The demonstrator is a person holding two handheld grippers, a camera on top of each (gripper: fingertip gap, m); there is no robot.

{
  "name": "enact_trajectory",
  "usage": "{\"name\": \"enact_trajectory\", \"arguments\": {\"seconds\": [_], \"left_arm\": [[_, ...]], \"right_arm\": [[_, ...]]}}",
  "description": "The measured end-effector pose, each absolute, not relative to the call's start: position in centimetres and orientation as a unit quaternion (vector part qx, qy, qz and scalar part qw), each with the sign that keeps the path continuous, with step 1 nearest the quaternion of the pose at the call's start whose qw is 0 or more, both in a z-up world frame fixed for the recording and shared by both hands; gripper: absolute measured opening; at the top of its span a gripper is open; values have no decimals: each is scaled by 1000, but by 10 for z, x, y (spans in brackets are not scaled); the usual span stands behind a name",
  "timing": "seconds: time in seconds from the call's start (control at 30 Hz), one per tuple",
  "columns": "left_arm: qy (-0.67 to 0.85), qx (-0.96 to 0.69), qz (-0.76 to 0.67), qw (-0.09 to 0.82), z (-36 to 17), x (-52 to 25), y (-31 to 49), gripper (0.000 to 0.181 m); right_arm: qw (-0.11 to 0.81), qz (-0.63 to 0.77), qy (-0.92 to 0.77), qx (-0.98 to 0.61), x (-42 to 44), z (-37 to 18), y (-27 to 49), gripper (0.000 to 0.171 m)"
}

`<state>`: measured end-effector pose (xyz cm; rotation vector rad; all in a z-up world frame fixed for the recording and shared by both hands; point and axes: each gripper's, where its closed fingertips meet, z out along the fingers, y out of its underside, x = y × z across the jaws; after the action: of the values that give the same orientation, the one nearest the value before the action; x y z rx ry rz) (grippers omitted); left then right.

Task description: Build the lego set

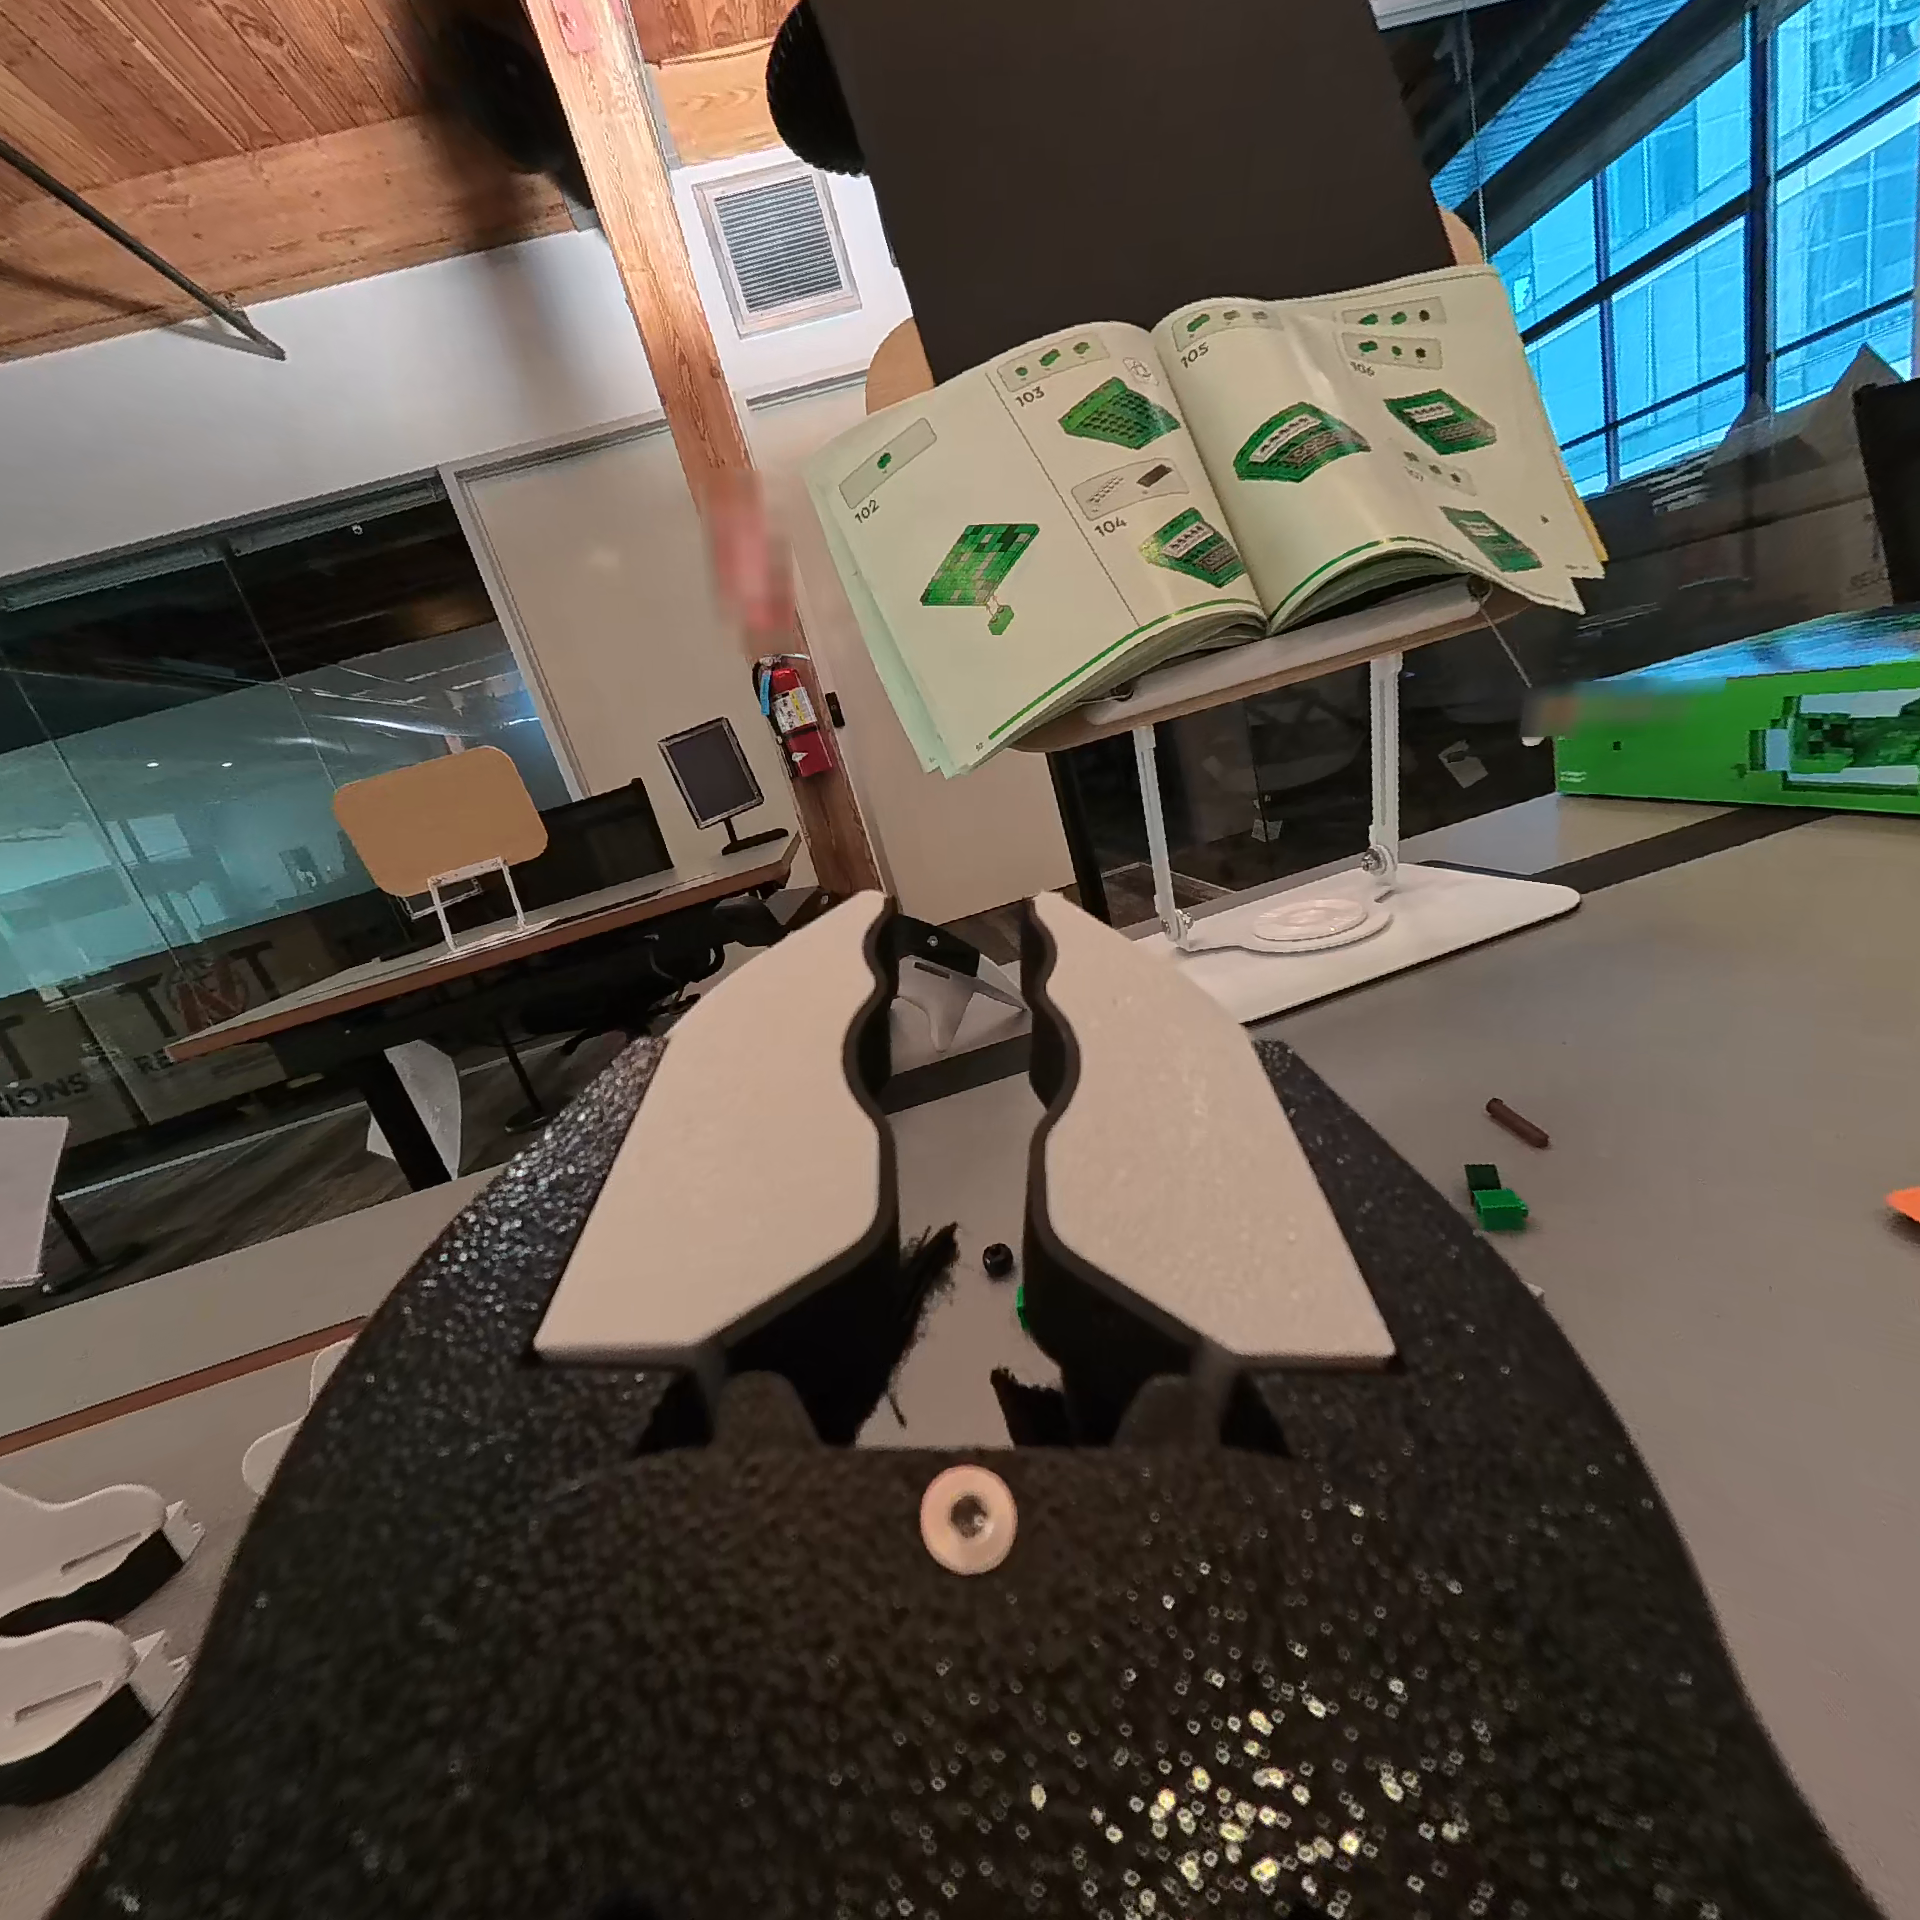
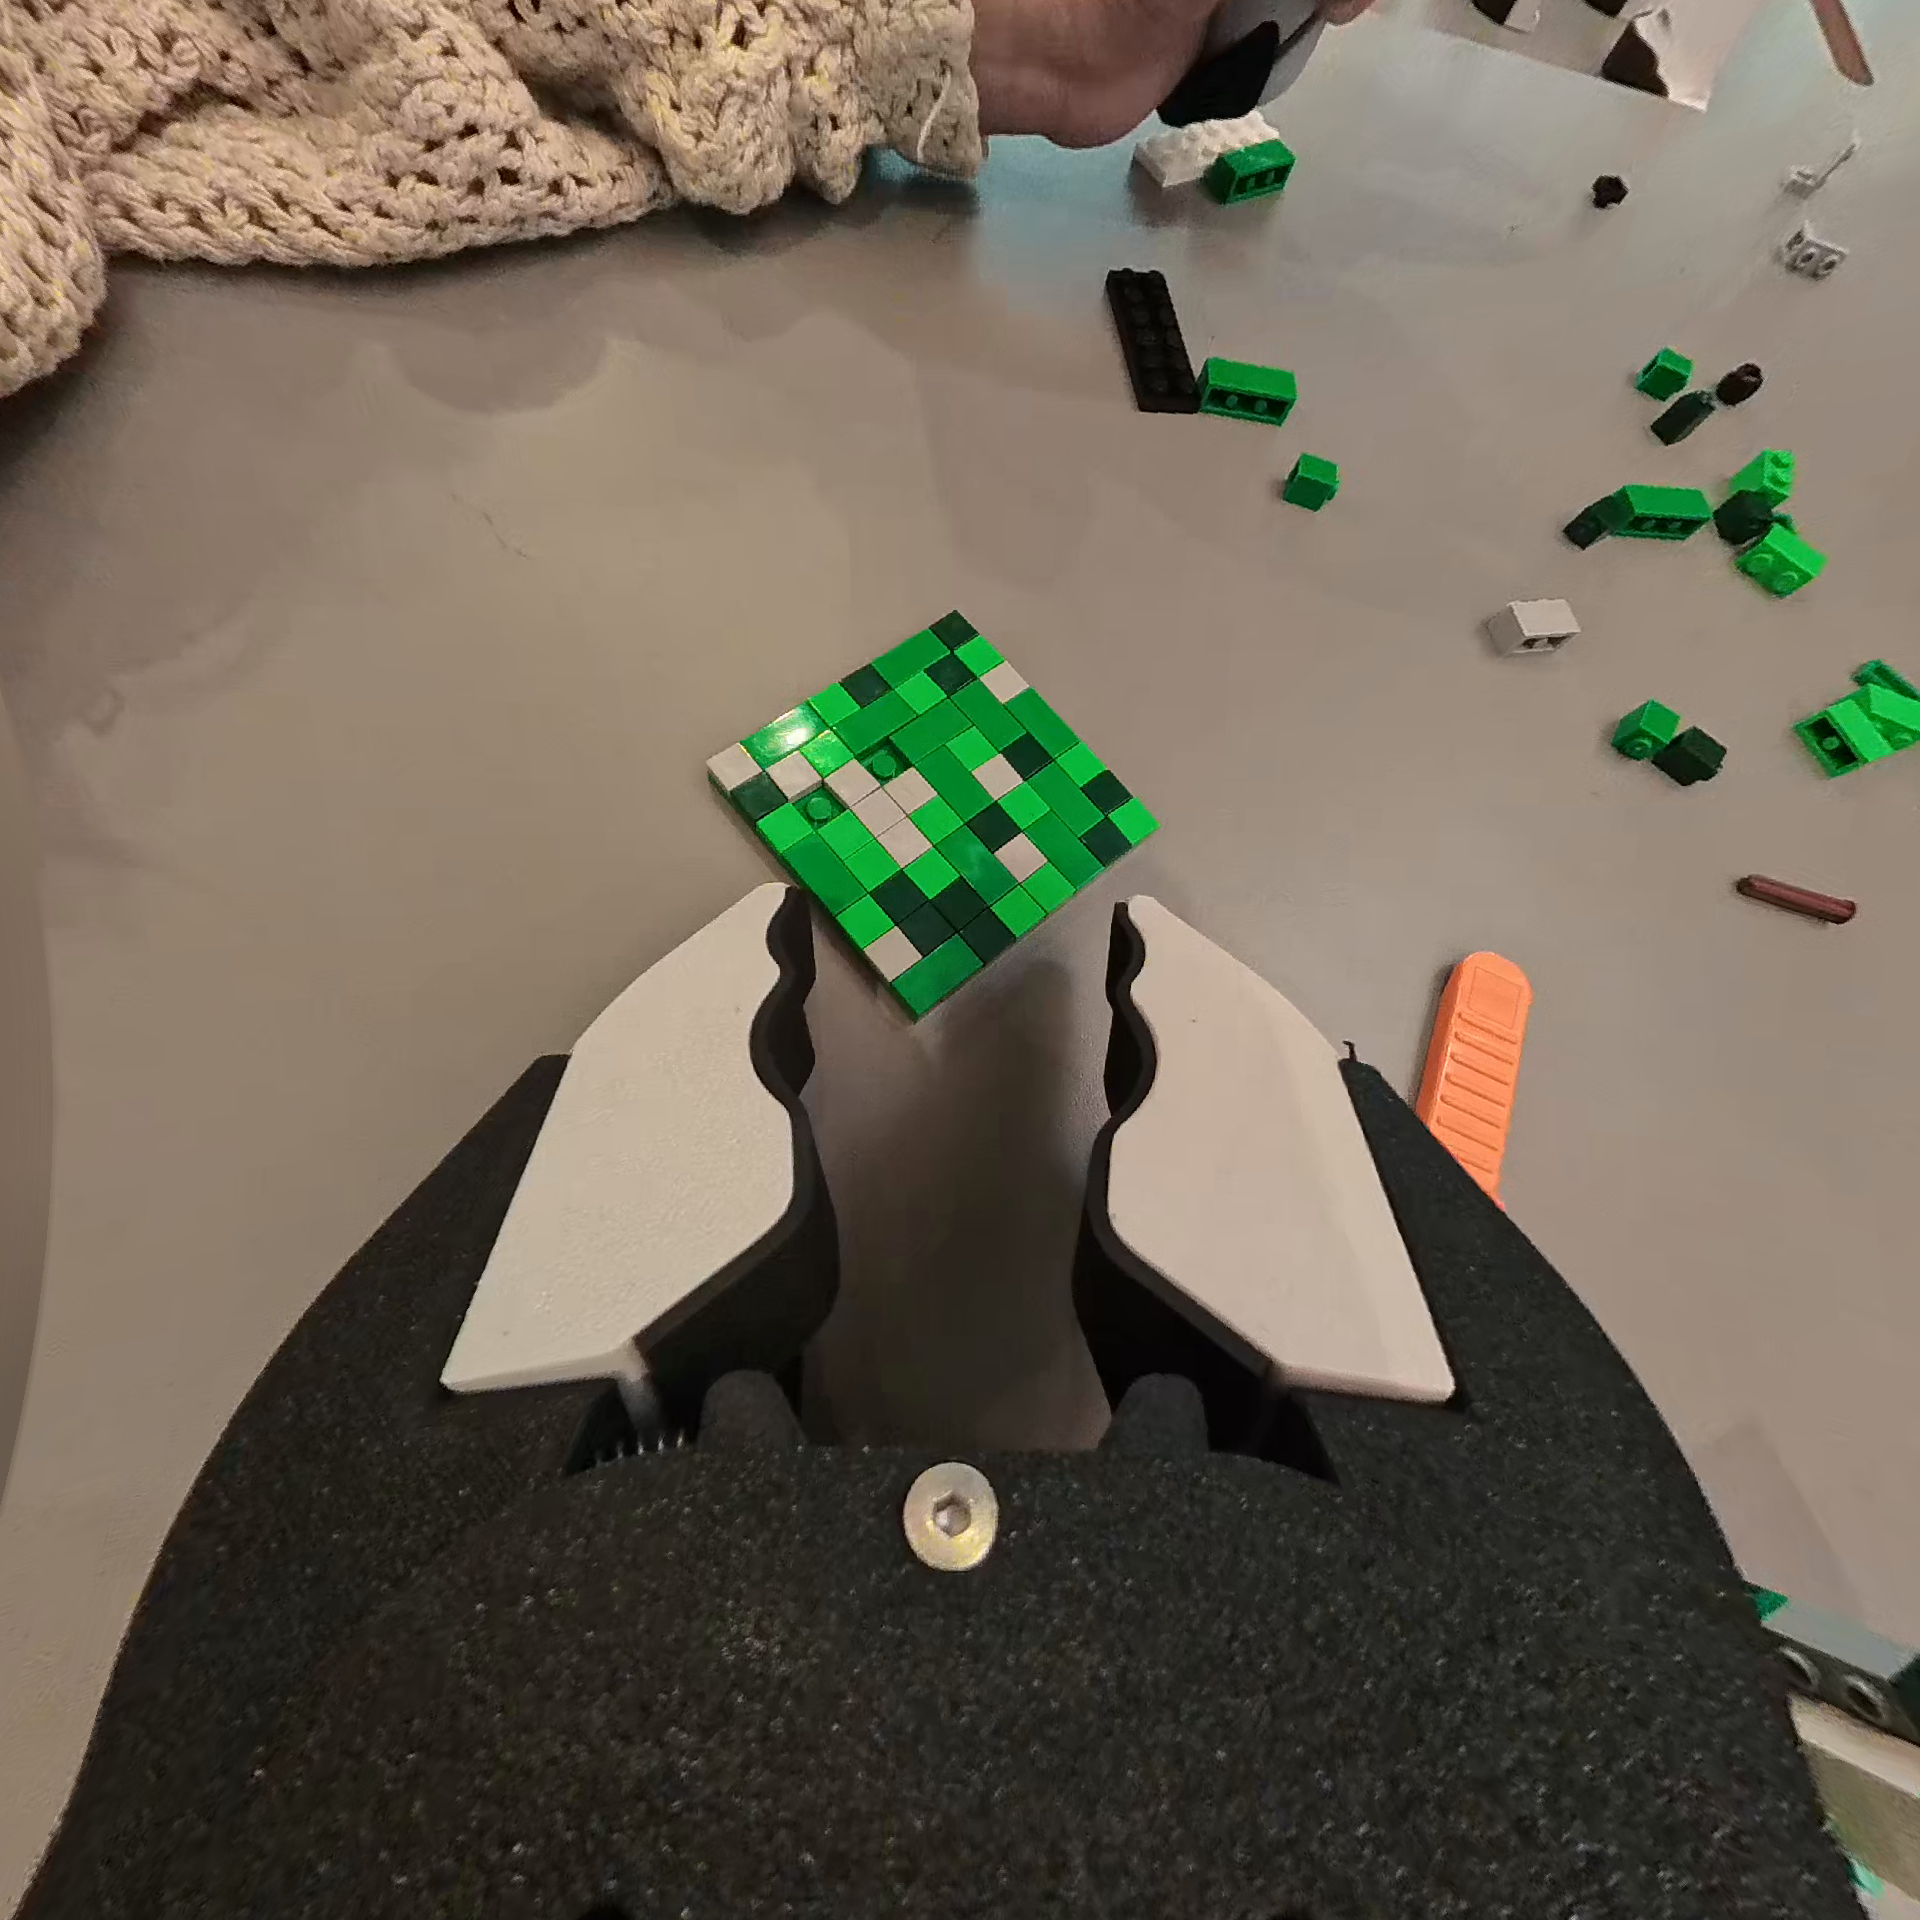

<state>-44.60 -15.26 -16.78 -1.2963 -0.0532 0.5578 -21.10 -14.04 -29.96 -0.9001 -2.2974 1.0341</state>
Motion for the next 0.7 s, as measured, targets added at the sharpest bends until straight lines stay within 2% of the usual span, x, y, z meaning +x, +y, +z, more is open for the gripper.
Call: {"name": "enact_trajectory", "arguments": {"seconds": [0.7], "left_arm": [[-20, -598, 253, 760, -169, -445, -151, 21]], "right_arm": [[173, 378, -830, -372, -214, -307, -137, 57]]}}
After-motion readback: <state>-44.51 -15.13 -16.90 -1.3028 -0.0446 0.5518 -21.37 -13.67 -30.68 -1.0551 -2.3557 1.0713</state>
